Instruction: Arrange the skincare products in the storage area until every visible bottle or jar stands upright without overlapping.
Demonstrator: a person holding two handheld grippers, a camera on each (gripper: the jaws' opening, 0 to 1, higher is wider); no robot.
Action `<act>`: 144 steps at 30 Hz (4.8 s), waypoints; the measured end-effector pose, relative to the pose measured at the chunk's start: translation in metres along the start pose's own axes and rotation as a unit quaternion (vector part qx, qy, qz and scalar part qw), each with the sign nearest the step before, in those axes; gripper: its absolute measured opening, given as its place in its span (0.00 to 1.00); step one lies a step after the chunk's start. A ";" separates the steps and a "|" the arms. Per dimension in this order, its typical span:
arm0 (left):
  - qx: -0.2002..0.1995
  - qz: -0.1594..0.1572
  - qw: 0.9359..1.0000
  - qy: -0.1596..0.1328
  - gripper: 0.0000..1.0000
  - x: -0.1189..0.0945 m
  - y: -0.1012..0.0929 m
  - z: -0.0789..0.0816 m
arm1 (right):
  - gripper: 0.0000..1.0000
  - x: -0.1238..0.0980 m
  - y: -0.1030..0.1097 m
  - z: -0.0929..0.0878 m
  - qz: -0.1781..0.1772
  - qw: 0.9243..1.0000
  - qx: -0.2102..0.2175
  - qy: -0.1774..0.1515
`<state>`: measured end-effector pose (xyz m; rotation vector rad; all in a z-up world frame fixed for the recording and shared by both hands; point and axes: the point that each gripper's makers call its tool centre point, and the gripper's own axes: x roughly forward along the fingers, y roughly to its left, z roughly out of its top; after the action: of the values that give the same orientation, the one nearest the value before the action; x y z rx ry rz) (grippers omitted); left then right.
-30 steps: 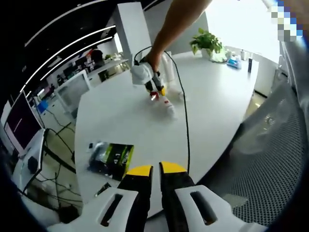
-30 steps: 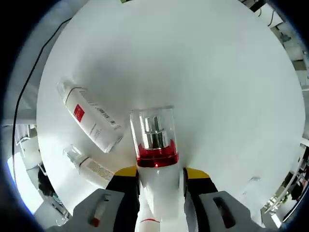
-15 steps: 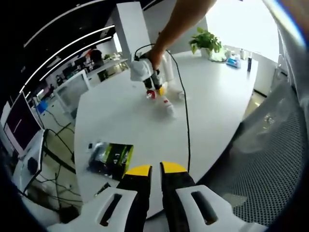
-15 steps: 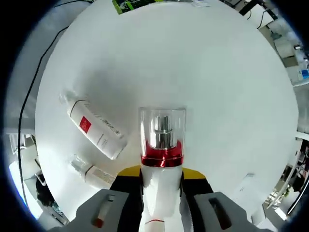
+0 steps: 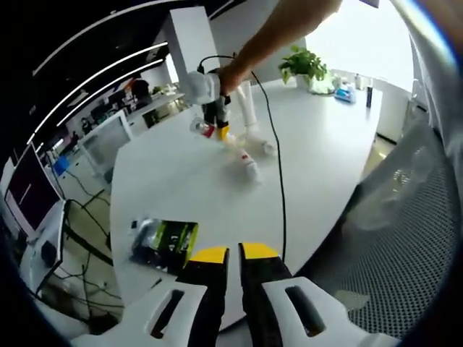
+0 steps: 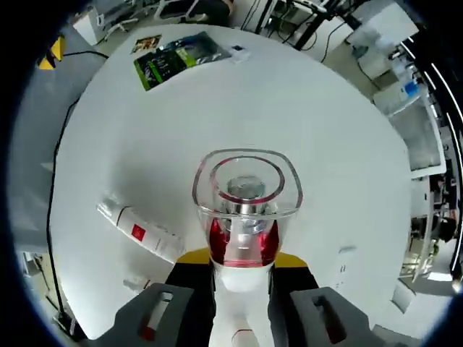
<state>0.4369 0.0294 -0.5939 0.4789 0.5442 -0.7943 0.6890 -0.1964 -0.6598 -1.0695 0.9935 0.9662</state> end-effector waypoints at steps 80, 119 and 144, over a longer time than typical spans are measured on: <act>-0.081 -0.239 0.932 -0.261 0.40 -0.063 -0.078 0.102 | 0.21 -0.269 0.292 0.180 0.150 0.790 0.204 -0.558; -0.105 -0.245 0.945 -0.188 0.39 -0.056 -0.076 0.080 | 0.23 -0.262 0.308 0.220 0.220 0.770 0.151 -0.580; -0.132 -0.107 0.978 -0.119 0.36 -0.028 -0.029 0.049 | 0.29 -0.229 0.289 0.240 0.113 0.806 0.223 -0.537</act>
<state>0.4118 -0.0019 -0.5448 0.0775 0.4734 -0.9535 0.3929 0.0641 -0.4645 0.0892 0.3312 1.2165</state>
